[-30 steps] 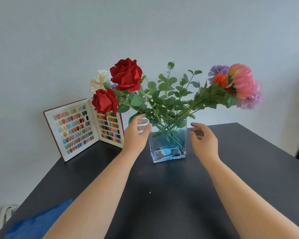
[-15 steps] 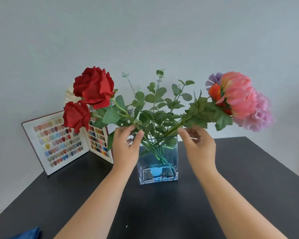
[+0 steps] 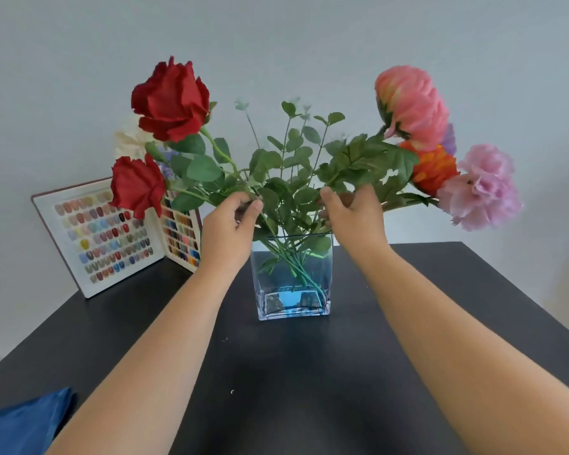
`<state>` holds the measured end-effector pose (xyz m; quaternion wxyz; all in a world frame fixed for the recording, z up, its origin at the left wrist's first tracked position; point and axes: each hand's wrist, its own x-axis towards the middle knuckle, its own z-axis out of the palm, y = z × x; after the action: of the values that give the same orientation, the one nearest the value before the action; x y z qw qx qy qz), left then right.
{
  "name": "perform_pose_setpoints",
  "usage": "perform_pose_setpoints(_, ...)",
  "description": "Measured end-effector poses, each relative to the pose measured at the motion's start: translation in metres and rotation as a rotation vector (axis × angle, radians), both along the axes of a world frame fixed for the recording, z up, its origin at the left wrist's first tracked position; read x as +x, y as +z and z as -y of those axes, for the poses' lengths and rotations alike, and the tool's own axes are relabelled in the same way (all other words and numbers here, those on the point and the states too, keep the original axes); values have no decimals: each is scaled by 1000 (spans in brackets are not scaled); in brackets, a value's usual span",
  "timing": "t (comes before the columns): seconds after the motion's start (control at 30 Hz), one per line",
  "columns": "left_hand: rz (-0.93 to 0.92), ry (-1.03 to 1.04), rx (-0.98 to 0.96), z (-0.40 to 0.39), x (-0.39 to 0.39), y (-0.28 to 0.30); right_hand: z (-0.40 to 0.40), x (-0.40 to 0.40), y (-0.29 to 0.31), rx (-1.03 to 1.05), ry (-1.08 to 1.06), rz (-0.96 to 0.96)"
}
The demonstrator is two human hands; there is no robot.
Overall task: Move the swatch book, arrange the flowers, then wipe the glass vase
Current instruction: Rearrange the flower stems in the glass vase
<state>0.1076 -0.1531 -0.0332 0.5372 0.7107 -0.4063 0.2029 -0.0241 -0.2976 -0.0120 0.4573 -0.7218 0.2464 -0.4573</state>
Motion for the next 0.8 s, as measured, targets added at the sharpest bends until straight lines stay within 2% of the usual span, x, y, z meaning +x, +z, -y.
perform_pose_setpoints(0.17, -9, -62, 136, 4, 10, 18, -5, 19, 26, -42, 95, -90)
perform_pose_setpoints(0.43, 22, -73, 359, 22, 19, 50, 2, 48, 46, -89, 69, -163)
perform_pose_setpoints(0.8, 16, -110, 384, 29, 17, 37, 11, 53, 28, -208, 63, -282)
